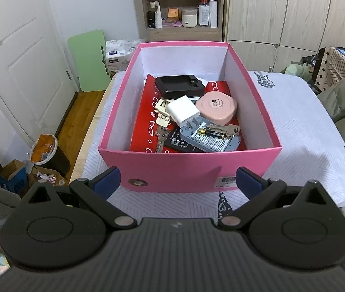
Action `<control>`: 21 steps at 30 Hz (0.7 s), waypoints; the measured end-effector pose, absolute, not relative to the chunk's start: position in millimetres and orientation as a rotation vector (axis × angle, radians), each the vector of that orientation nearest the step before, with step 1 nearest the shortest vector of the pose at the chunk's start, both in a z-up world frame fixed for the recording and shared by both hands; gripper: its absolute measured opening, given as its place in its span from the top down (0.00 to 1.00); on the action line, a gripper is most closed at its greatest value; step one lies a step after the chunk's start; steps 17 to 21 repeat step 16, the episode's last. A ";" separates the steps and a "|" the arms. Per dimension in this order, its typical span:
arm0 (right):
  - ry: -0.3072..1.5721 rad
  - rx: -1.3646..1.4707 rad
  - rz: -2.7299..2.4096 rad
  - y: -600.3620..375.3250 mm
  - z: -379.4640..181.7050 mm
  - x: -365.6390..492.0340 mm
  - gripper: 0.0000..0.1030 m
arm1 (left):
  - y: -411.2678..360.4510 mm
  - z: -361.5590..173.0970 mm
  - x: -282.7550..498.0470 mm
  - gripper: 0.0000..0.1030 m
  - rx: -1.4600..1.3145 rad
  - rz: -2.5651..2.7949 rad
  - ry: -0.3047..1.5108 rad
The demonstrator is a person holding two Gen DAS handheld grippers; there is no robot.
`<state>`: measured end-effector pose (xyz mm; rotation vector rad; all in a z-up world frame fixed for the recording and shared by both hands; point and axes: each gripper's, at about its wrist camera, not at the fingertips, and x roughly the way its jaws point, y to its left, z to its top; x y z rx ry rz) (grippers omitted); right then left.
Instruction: Organize rigid objects
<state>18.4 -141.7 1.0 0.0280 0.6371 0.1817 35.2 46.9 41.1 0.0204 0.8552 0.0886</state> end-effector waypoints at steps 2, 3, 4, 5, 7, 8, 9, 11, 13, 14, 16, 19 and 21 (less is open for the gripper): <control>0.638 0.033 0.181 -141.8 0.5 19.0 0.02 | 46.4 41.7 34.6 0.00 0.024 0.091 0.851; 0.639 0.035 0.180 -142.5 0.2 19.4 0.02 | 46.3 41.8 34.5 0.00 0.024 0.091 0.849; 0.640 0.037 0.179 -143.2 -0.2 19.6 0.02 | 45.9 41.9 34.4 0.00 0.024 0.092 0.849; 0.641 0.040 0.178 -143.9 -0.2 20.1 0.02 | 45.9 41.9 34.4 0.00 0.024 0.092 0.850; 0.642 0.041 0.176 -145.0 -0.5 20.8 0.02 | 45.8 41.9 34.3 0.00 0.023 0.091 0.852; 0.642 0.041 0.175 -145.2 -0.5 20.5 0.02 | 45.6 42.1 34.0 0.00 0.023 0.091 0.853; 0.642 0.042 0.174 -145.3 -0.4 21.3 0.02 | 45.5 42.2 33.8 0.00 0.024 0.090 0.853; 0.643 0.043 0.175 -145.1 -0.7 21.7 0.02 | 45.4 43.0 33.4 0.00 0.024 0.093 0.851; 0.644 0.042 0.176 -144.6 -1.3 21.7 0.02 | 45.6 43.4 33.0 0.00 0.024 0.093 0.850; 0.645 0.042 0.176 -143.8 -1.7 21.5 0.02 | 45.7 43.4 32.9 0.00 0.025 0.091 0.849; 0.647 0.040 0.176 -143.2 -2.5 21.7 0.02 | 45.8 43.3 32.6 0.00 0.026 0.089 0.844; 0.647 0.040 0.176 -143.2 -2.5 21.7 0.02 | 45.8 43.3 32.6 0.00 0.026 0.089 0.844; 0.647 0.040 0.176 -143.2 -2.5 21.7 0.02 | 45.8 43.3 32.6 0.00 0.026 0.089 0.844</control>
